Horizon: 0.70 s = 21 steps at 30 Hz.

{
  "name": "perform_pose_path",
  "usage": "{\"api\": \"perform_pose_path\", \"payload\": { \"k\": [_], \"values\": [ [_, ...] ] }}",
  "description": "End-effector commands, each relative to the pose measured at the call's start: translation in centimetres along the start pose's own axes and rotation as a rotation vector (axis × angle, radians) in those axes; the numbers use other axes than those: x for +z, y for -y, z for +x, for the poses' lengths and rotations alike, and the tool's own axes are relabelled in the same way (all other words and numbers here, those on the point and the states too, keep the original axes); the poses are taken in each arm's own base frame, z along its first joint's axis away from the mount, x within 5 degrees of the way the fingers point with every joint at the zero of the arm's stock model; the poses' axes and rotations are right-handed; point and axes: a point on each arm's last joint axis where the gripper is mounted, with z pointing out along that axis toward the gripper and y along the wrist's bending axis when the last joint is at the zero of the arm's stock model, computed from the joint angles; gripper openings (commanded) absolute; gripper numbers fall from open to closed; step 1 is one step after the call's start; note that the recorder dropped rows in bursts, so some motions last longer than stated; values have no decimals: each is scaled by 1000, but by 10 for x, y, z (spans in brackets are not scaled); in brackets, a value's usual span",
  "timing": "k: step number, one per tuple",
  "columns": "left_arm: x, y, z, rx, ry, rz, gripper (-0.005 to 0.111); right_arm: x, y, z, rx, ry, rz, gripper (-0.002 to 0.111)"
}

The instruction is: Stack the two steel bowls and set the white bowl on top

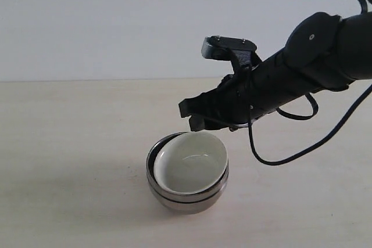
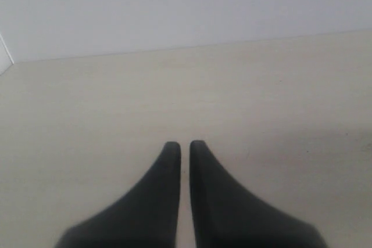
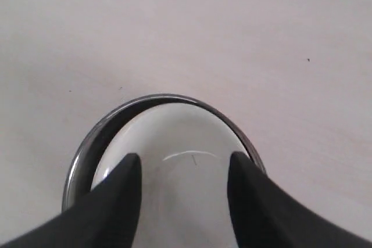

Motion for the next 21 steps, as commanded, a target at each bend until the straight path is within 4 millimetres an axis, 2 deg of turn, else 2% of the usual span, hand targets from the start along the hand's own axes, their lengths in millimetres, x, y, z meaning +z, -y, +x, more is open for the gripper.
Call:
{"api": "perform_pose_path", "payload": {
  "k": [1,3,4,8,14,21],
  "values": [
    [0,0,1,-22,-1,0,4,-5,-4,0,-9,-18,-20,41],
    [0,0,1,-22,-1,0,4,-5,-5,2,-9,-41,-31,37],
    [0,0,1,-22,-1,0,4,-5,-5,4,-12,-55,-37,32],
    [0,0,1,-22,-1,0,4,-6,-7,9,-70,-117,-63,0],
    [0,0,1,-22,-1,0,4,-6,-4,13,-101,-155,-31,0],
    [0,0,1,-22,-1,0,4,-5,10,13,-95,-158,114,0]
  ]
}}
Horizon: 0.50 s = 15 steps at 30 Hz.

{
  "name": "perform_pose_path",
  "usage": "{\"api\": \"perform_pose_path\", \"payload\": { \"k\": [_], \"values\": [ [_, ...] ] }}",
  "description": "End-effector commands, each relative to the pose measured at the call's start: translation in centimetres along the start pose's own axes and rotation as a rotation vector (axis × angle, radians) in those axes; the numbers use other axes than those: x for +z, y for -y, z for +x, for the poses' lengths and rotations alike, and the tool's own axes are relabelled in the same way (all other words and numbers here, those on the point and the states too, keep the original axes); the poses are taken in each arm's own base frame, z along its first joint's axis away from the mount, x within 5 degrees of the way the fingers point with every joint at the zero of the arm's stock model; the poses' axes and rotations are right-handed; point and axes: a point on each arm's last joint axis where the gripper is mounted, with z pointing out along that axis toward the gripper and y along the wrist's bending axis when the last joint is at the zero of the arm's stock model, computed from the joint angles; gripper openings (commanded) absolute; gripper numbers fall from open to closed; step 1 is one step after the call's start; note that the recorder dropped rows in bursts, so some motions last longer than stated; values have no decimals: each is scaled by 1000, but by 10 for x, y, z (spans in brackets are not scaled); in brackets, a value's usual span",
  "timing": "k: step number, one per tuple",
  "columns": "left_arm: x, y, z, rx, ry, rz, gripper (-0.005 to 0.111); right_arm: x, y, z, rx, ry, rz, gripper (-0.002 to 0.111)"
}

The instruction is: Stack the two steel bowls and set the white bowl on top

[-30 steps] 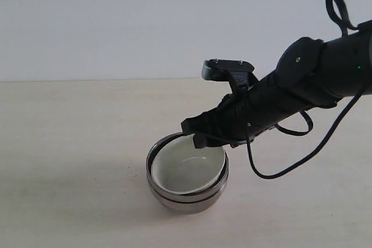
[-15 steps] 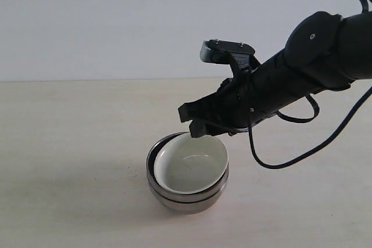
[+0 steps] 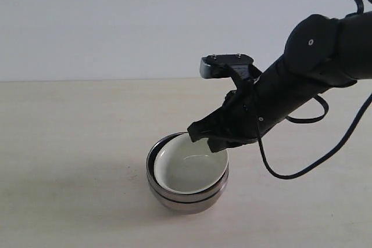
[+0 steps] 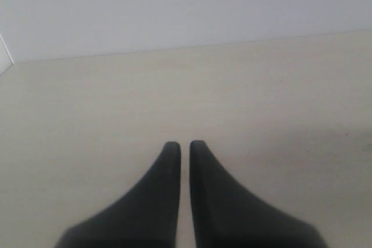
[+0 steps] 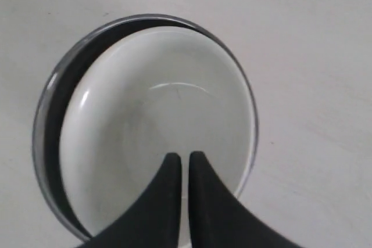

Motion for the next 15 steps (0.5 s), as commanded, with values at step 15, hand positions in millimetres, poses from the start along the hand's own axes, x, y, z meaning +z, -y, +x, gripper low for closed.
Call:
{"api": "perform_pose_path", "payload": {
  "k": [15],
  "values": [
    [0,0,1,-22,-1,0,4,2,12,9,20,-6,115,0]
  ]
}}
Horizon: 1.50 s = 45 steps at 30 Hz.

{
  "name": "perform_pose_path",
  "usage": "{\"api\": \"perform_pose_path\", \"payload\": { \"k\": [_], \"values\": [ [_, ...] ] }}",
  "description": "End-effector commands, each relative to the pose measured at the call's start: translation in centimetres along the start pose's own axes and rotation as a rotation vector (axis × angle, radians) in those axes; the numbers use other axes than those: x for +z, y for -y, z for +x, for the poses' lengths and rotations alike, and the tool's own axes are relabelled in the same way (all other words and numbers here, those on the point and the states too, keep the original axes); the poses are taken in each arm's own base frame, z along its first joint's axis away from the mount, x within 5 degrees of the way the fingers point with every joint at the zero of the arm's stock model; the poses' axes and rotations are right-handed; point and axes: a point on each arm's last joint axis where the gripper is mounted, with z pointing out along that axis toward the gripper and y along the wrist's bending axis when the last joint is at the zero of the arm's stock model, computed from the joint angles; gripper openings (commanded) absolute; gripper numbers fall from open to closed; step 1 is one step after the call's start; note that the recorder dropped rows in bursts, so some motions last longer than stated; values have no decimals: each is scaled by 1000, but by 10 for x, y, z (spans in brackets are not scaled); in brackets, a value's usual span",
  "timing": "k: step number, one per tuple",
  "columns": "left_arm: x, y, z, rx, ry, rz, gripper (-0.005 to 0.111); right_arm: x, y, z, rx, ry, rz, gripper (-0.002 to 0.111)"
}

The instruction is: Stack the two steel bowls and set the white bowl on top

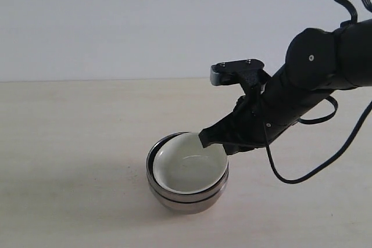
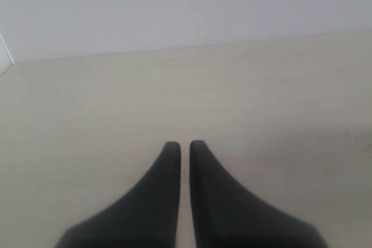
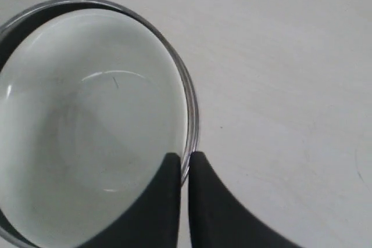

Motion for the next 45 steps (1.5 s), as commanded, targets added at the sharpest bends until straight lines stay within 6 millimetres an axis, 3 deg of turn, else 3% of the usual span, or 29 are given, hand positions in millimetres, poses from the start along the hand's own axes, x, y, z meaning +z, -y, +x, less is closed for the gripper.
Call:
{"api": "perform_pose_path", "payload": {
  "k": [1,16,20,23,30,34,38,45],
  "values": [
    [0,0,1,-22,-1,0,4,-1,1,3,2,7,6,0],
    [0,0,1,-22,-1,0,4,4,2,10,24,11,10,0],
    [0,0,1,-22,-1,0,4,-13,-2,-5,29,96,-1,0],
    [0,0,1,-22,-1,0,4,-18,-4,-4,40,83,-17,0],
    [0,0,1,-22,-1,0,4,16,2,6,47,-19,-7,0],
    [0,0,1,-22,-1,0,4,20,3,7,51,-23,-4,0],
    [0,0,1,-22,-1,0,4,12,1,4,47,4,-6,0],
    [0,0,1,-22,-1,0,4,-21,-10,-6,68,112,-57,0]
  ]
}}
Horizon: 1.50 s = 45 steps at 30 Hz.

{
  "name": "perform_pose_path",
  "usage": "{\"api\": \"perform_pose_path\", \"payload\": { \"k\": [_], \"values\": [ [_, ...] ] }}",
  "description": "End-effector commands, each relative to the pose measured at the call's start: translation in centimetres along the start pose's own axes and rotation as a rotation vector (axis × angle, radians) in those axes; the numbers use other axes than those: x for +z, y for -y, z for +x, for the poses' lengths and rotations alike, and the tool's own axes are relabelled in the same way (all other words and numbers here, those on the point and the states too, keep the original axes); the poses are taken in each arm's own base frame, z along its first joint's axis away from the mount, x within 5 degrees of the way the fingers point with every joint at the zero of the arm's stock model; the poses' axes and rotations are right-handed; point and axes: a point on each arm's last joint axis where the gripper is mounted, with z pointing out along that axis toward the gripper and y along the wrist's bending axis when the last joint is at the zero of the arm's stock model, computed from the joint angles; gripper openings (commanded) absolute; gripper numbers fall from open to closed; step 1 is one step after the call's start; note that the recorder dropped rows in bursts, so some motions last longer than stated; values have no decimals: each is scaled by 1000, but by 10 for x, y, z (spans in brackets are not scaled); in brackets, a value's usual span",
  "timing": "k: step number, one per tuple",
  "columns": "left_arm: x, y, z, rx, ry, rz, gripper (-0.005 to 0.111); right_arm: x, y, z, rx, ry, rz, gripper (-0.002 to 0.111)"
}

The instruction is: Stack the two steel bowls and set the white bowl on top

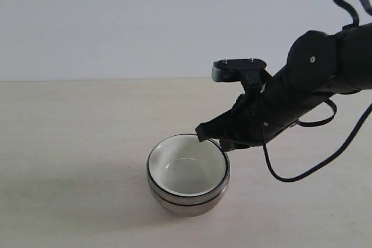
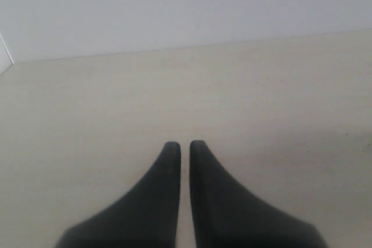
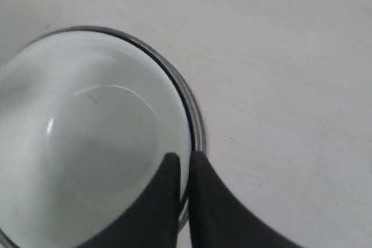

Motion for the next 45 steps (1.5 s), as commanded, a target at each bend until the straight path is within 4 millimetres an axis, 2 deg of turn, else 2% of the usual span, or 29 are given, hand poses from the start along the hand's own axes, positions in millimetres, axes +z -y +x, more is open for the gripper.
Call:
{"api": "perform_pose_path", "payload": {
  "k": [1,4,8,13,17,21,27,33,37,45],
  "values": [
    [0,0,1,-22,-1,0,4,-22,-14,-6,-12,73,-57,0],
    [0,0,1,-22,-1,0,4,-21,-35,-4,-60,88,-89,0],
    [0,0,1,-22,-1,0,4,-10,-68,1,-139,132,-128,0],
    [0,0,1,-22,-1,0,4,21,-92,8,-177,187,-133,0],
    [0,0,1,-22,-1,0,4,46,-89,15,-162,159,-110,0],
    [0,0,1,-22,-1,0,4,59,-87,19,-160,137,-97,0],
    [0,0,1,-22,-1,0,4,53,-88,15,-159,173,-100,0],
    [0,0,1,-22,-1,0,4,37,-94,0,-181,245,-116,0],
    [0,0,1,-20,-1,-1,4,34,-95,-7,-174,293,-116,0],
    [0,0,1,-20,-1,-1,4,60,-90,0,-165,266,-88,0]
  ]
}}
